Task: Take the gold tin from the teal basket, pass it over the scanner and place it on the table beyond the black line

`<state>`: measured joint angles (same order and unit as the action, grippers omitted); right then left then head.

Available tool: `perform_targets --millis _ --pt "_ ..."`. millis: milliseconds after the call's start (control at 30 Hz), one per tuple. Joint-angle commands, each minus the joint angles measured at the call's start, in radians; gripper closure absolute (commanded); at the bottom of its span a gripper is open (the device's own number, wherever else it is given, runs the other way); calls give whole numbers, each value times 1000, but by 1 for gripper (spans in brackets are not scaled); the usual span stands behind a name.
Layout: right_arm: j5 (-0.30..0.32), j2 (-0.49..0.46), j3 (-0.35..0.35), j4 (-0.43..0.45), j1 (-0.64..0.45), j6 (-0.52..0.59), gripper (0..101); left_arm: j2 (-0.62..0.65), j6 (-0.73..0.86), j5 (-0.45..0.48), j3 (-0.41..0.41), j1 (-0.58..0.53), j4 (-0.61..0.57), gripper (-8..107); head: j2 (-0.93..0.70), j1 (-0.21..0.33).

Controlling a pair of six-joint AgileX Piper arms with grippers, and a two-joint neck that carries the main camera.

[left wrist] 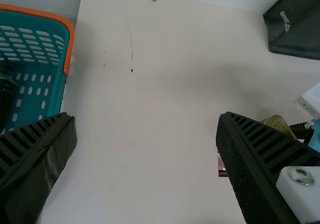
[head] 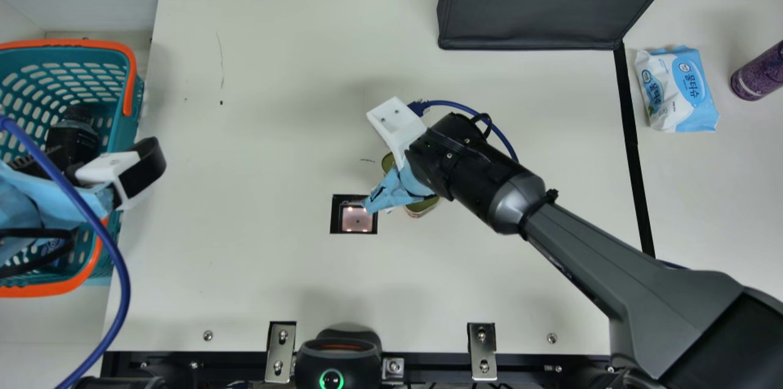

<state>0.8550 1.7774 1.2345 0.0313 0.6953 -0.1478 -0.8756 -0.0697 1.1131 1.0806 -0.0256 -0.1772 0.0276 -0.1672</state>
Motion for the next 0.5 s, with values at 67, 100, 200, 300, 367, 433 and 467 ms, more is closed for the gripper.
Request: perform_targets --millis 67,100,200,300,367,433,467 --pt "43 -13 37 0 1 -1 101 0 0 0 0 0 0 9 0 29" --pt "55 -16 47 -2 1 0 101 0 0 0 0 0 0 9 0 29" --pt "96 -24 82 -8 2 7 101 0 0 0 0 0 0 9 0 29" --pt "132 -29 115 -16 2 14 101 0 0 0 0 0 0 9 23 29" --pt "152 -31 131 -18 0 19 101 0 0 0 0 0 0 9 70 29" --pt "165 -35 138 -22 -9 25 101 0 0 0 0 0 0 9 117 29" --pt "169 -38 138 -24 -17 29 101 0 0 0 0 0 0 9 140 29"
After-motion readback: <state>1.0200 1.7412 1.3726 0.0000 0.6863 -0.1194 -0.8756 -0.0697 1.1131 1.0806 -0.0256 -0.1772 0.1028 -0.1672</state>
